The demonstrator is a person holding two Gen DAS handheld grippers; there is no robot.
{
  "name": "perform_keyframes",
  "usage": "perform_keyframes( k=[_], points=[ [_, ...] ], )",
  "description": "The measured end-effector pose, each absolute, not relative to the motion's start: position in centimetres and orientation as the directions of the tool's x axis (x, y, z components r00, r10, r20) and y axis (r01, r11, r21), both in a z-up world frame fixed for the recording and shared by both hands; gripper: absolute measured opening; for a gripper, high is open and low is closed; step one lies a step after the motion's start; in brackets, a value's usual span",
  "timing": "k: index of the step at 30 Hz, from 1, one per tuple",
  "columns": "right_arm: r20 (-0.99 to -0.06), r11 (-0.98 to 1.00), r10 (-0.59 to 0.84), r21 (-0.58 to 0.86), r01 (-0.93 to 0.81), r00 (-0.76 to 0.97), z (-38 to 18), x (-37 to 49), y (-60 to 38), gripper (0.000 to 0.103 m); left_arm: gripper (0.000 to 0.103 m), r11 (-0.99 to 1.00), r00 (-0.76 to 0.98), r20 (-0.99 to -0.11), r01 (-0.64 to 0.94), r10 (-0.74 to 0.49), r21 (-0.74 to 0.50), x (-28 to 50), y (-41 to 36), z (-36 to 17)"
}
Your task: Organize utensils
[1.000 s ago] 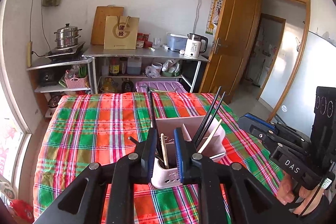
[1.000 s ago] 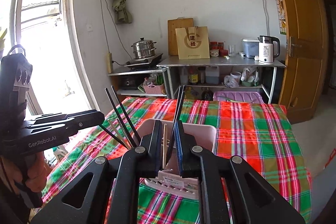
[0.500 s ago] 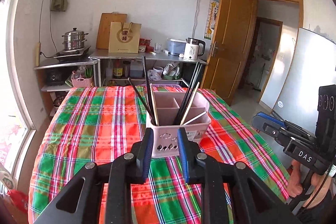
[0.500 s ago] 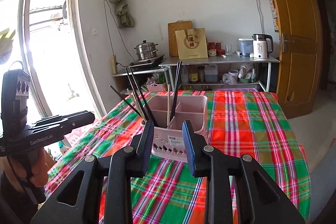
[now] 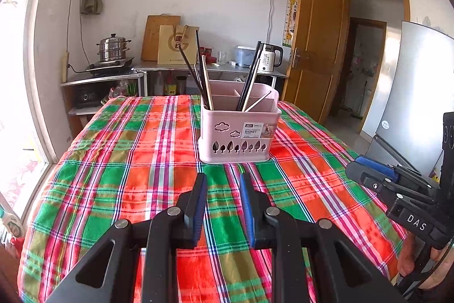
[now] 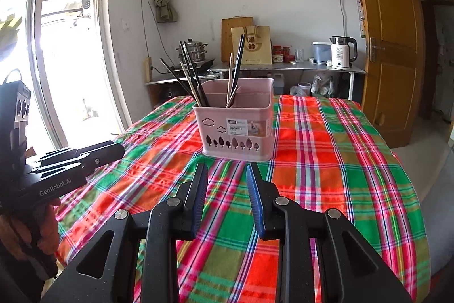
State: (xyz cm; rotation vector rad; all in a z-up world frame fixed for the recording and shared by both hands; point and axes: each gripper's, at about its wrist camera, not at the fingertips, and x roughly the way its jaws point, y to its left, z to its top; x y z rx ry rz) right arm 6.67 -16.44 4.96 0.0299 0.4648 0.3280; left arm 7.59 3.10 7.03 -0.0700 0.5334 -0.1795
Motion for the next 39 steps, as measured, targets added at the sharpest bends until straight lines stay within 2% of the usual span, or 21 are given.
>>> perform_keyframes(
  k=[15, 39],
  points=[
    [-0.415, 0.962, 0.271, 0.073, -0.265, 0.869, 2.2, 2.1, -16.1, 0.03, 0.023, 0.986, 0.886, -0.432, 0.139, -0.166, -0.095, 2.2, 2.4, 4.9],
    [-0.402, 0.969, 0.234, 0.028, -0.244, 0.885, 2.0, 1.7, -16.0, 0.03, 0.023, 0.988, 0.877, -0.455, 0.137, -0.154, -0.071, 2.5, 1.6, 3.4]
  ],
)
